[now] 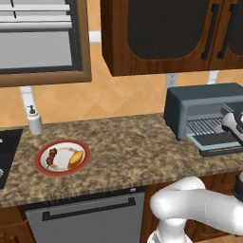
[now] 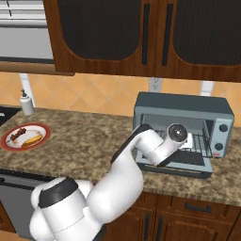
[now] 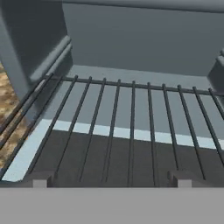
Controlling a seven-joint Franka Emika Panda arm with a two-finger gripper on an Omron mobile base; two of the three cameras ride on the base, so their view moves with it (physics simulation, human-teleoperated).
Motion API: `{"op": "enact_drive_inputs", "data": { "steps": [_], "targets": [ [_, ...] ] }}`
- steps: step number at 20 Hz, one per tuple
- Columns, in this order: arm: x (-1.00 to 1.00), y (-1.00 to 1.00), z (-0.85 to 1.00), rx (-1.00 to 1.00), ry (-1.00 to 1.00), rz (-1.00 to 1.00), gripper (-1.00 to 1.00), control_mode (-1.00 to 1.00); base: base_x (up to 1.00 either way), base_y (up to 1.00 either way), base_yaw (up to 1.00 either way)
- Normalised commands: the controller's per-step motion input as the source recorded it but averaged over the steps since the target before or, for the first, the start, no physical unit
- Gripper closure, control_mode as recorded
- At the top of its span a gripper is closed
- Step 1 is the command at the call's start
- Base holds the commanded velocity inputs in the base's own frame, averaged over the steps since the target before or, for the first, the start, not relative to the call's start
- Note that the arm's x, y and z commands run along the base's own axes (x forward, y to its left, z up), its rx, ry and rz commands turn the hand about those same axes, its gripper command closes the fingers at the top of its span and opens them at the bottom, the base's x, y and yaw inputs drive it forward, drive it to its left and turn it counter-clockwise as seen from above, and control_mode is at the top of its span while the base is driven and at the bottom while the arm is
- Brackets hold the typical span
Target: Pick up the kebab skewer and baguette bread, and place them inside the toaster oven. Close the toaster oven door and start by setting the timer.
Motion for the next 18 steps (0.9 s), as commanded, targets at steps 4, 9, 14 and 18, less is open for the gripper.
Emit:
{"op": "enact_drive_inputs", "data": {
  "steps": [4,9,14,18],
  "targets": [
    [-0.66,0.8,0.78,-0.01,0.02,0.11,-1.0,-1.0,0.0,0.0,0.0],
    [-0.24,1.0,0.31,-0.02,0.24,0.12,-1.0,-1.0,0.0,0.0,0.0],
    [-0.47,1.0,-0.07,-0.02,0.14,0.17,-1.0,-1.0,0.0,0.0,0.0],
    [-0.22,1.0,-0.16,0.0,0.07,0.15,-1.0,-1.0,0.0,0.0,0.0]
  ]
}}
